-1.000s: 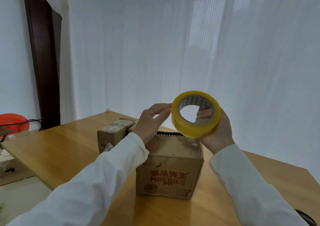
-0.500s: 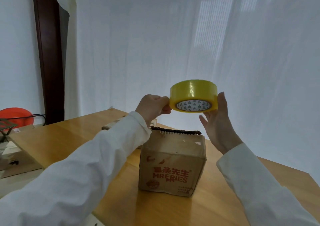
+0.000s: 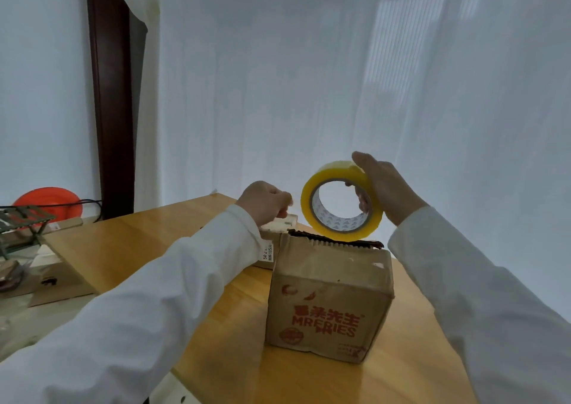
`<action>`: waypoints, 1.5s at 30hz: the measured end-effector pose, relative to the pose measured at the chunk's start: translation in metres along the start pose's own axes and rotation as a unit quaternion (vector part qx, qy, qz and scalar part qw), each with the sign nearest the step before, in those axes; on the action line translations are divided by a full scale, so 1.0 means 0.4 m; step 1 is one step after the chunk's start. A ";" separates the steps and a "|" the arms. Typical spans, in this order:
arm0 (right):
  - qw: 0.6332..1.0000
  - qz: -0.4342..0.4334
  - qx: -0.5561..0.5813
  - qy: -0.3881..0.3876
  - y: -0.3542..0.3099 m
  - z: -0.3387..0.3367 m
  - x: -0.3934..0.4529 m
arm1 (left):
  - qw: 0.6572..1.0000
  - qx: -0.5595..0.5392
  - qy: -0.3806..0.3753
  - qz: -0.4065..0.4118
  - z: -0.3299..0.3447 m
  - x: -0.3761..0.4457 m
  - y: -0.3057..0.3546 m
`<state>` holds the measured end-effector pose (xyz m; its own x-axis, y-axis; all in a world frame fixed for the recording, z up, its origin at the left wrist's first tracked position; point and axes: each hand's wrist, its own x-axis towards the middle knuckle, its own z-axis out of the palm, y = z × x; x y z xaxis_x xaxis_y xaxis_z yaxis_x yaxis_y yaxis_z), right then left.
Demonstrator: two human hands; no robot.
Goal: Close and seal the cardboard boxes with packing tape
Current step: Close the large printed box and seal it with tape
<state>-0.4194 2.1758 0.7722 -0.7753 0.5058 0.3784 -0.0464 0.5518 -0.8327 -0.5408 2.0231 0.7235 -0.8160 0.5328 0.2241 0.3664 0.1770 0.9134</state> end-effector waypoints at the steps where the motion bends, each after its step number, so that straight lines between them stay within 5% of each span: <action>1: 0.999 0.006 -0.041 -0.013 0.004 0.005 0.014 | 1.000 0.018 0.015 -0.008 -0.009 0.004 -0.013; 5: 0.973 0.082 -0.201 -0.073 0.066 0.027 0.030 | 0.997 0.038 0.049 -0.043 -0.040 0.008 -0.105; 17: 0.935 0.146 -0.272 -0.175 -0.005 0.045 0.055 | 0.997 -0.040 0.034 -0.057 -0.061 -0.005 -0.183; 27: 0.894 0.224 -0.352 -0.162 -0.008 0.060 0.057 | 0.996 -0.019 -0.007 -0.086 -0.016 -0.017 -0.216; 38: 0.886 0.223 -0.366 -0.178 0.013 0.084 0.071 | 0.965 -0.212 -0.018 -0.152 0.006 -0.067 -0.273; 45: 0.874 0.227 -0.379 -0.202 0.010 0.090 0.077 | 0.958 -0.218 -0.057 -0.175 0.029 -0.079 -0.300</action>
<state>-0.4661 2.1698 0.7658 -0.7716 0.5959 -0.2226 0.6359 0.7128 -0.2957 -0.5537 1.9945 0.6027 -0.7915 0.5956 -0.1372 -0.1627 0.0109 0.9866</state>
